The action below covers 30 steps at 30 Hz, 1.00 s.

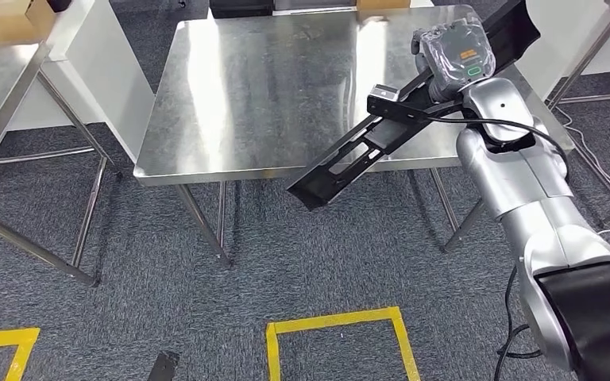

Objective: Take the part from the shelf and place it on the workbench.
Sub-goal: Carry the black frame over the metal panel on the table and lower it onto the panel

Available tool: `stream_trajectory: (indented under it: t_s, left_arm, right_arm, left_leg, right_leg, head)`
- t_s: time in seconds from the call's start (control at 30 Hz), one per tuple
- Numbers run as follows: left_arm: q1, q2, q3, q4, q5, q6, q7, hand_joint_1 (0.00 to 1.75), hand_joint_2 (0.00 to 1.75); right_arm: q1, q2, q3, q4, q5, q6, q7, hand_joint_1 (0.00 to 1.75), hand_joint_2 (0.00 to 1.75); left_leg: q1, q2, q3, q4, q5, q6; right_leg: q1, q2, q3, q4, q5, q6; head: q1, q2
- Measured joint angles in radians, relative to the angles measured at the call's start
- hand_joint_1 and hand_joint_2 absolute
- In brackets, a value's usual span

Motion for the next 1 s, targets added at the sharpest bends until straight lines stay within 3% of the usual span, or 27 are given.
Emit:
stream_trajectory:
  t_s: [0.07,0.1,0.17,0.27,0.33,0.4,0.43,0.47,0.53,0.57,0.63,0.7,0.8,0.87,0.93,0.97,1.0]
  left_arm:
    - [0.0,0.001,0.002,0.0,-0.001,-0.001,0.001,0.0,1.75]
    - [0.0,0.001,0.003,0.0,-0.002,-0.001,0.002,0.0,1.75]
    - [0.0,0.0,0.004,0.0,-0.004,-0.001,0.002,0.0,1.75]
    - [0.001,-0.003,0.006,0.0,-0.005,-0.001,0.002,0.0,1.75]
    - [-0.001,-0.005,0.008,0.0,-0.006,-0.001,0.001,0.0,1.75]
    - [-0.002,-0.006,0.009,0.0,-0.006,-0.001,0.001,0.0,1.75]
    - [-0.001,-0.008,0.01,0.0,-0.007,-0.001,0.001,0.0,1.75]
    - [-0.001,-0.009,0.01,0.0,-0.007,-0.002,0.001,0.0,1.75]
    - [0.0,-0.012,0.01,0.0,-0.007,-0.002,0.001,0.0,1.75]
    - [0.0,-0.012,0.01,0.0,-0.007,-0.002,0.001,0.0,1.75]
    - [0.001,-0.013,0.011,0.0,-0.007,-0.002,0.001,0.0,1.75]
    - [0.003,-0.013,0.011,0.0,-0.007,-0.002,0.001,0.0,1.75]
    - [0.004,-0.012,0.012,0.0,-0.008,-0.002,0.001,0.0,1.75]
    - [0.004,-0.012,0.012,0.0,-0.01,-0.001,0.001,0.0,1.75]
    - [0.005,-0.012,0.012,0.0,-0.01,-0.001,0.001,0.0,1.75]
    - [0.005,-0.013,0.012,0.0,-0.01,-0.001,0.001,0.0,1.75]
    - [0.005,-0.013,0.012,0.0,-0.01,-0.001,0.001,0.0,1.75]
  right_arm:
    - [-0.014,-0.003,0.002,0.013,0.0,0.0,0.001,1.75,1.75]
    - [-0.023,-0.004,0.003,0.021,0.001,0.0,0.001,1.75,1.75]
    - [-0.035,-0.008,0.004,0.036,0.002,-0.001,0.001,1.75,1.75]
    - [-0.042,-0.015,0.007,0.05,0.003,-0.002,0.001,1.75,1.75]
    - [-0.047,-0.021,0.01,0.059,0.003,-0.002,0.001,1.75,1.75]
    - [-0.047,-0.028,0.012,0.07,0.004,-0.002,0.001,1.75,1.75]
    - [-0.045,-0.03,0.014,0.076,0.005,-0.003,0.001,1.75,1.75]
    - [-0.044,-0.032,0.016,0.08,0.006,-0.003,0.001,1.75,1.75]
    - [-0.047,-0.035,0.019,0.086,0.007,-0.004,0.001,1.75,1.75]
    - [-0.05,-0.036,0.019,0.088,0.007,-0.006,0.001,1.75,1.75]
    - [-0.052,-0.039,0.02,0.094,0.006,-0.008,0.001,1.75,1.75]
    - [-0.052,-0.041,0.021,0.099,0.006,-0.008,0.002,1.75,1.75]
    - [-0.058,-0.044,0.02,0.104,0.007,-0.009,0.003,1.75,1.75]
    - [-0.064,-0.045,0.02,0.106,0.008,-0.009,0.004,1.75,1.75]
    - [-0.066,-0.045,0.021,0.111,0.008,-0.009,0.004,1.75,1.75]
    - [-0.066,-0.045,0.021,0.114,0.008,-0.009,0.005,1.75,1.75]
    - [-0.066,-0.045,0.021,0.117,0.008,-0.009,0.005,1.75,1.75]
  left_leg:
    - [-0.006,0.001,0.06,-0.136,0.071,0.017]
    - [-0.011,0.001,0.078,-0.176,0.084,0.024]
    - [-0.018,0.002,0.086,-0.194,0.078,0.035]
    - [-0.014,0.0,0.109,-0.223,0.077,0.05]
    - [-0.012,-0.001,0.126,-0.239,0.074,0.061]
    - [-0.012,-0.004,0.134,-0.24,0.066,0.068]
    - [-0.012,-0.007,0.138,-0.239,0.062,0.067]
    - [-0.011,-0.01,0.143,-0.238,0.057,0.065]
    - [-0.01,-0.015,0.15,-0.23,0.045,0.056]
    - [-0.012,-0.017,0.149,-0.219,0.037,0.049]
    - [-0.016,-0.02,0.147,-0.203,0.022,0.037]
    - [-0.015,-0.021,0.146,-0.2,0.018,0.033]
    - [-0.012,-0.018,0.139,-0.182,0.002,0.023]
    - [-0.006,-0.009,0.097,-0.093,-0.045,0.01]
    - [0.0,-0.003,0.025,0.041,-0.094,0.001]
    - [0.002,-0.002,-0.001,0.08,-0.098,-0.002]
    - [0.004,-0.001,-0.01,0.081,-0.081,-0.002]
  right_leg:
    - [0.003,0.0,0.017,-0.002,-0.014,0.006]
    - [0.005,0.0,0.02,-0.003,-0.018,0.009]
    - [0.007,-0.001,0.022,-0.009,-0.023,0.018]
    - [0.01,-0.003,0.012,0.007,-0.038,0.028]
    - [0.01,-0.001,-0.044,0.109,-0.075,0.025]
    - [0.008,0.001,-0.126,0.241,-0.114,0.026]
    - [0.007,0.001,-0.152,0.27,-0.113,0.033]
    - [0.004,0.001,-0.158,0.26,-0.094,0.044]
    - [-0.004,0.0,-0.121,0.137,-0.016,0.069]
    - [-0.006,0.001,-0.094,0.069,0.019,0.074]
    - [-0.006,0.002,-0.062,-0.003,0.05,0.065]
    - [-0.003,0.002,-0.057,-0.007,0.049,0.05]
    - [-0.011,0.002,-0.051,-0.01,0.048,0.036]
    - [-0.014,0.002,-0.044,-0.011,0.044,0.025]
    - [-0.014,0.002,-0.039,-0.01,0.039,0.019]
    - [-0.014,0.002,-0.036,-0.01,0.037,0.017]
    - [-0.014,0.003,-0.033,-0.01,0.035,0.015]
  head:
    - [0.002,0.0]
    - [0.002,0.0]
    - [0.002,0.0]
    - [0.003,0.0]
    - [0.005,0.0]
    - [0.006,0.0]
    - [0.006,0.0]
    - [0.006,0.0]
    - [0.007,0.0]
    - [0.008,0.0]
    - [0.008,0.0]
    - [0.006,0.0]
    - [0.005,0.0]
    - [0.001,0.0]
    - [-0.002,0.0]
    - [-0.002,0.0]
    - [-0.002,0.0]
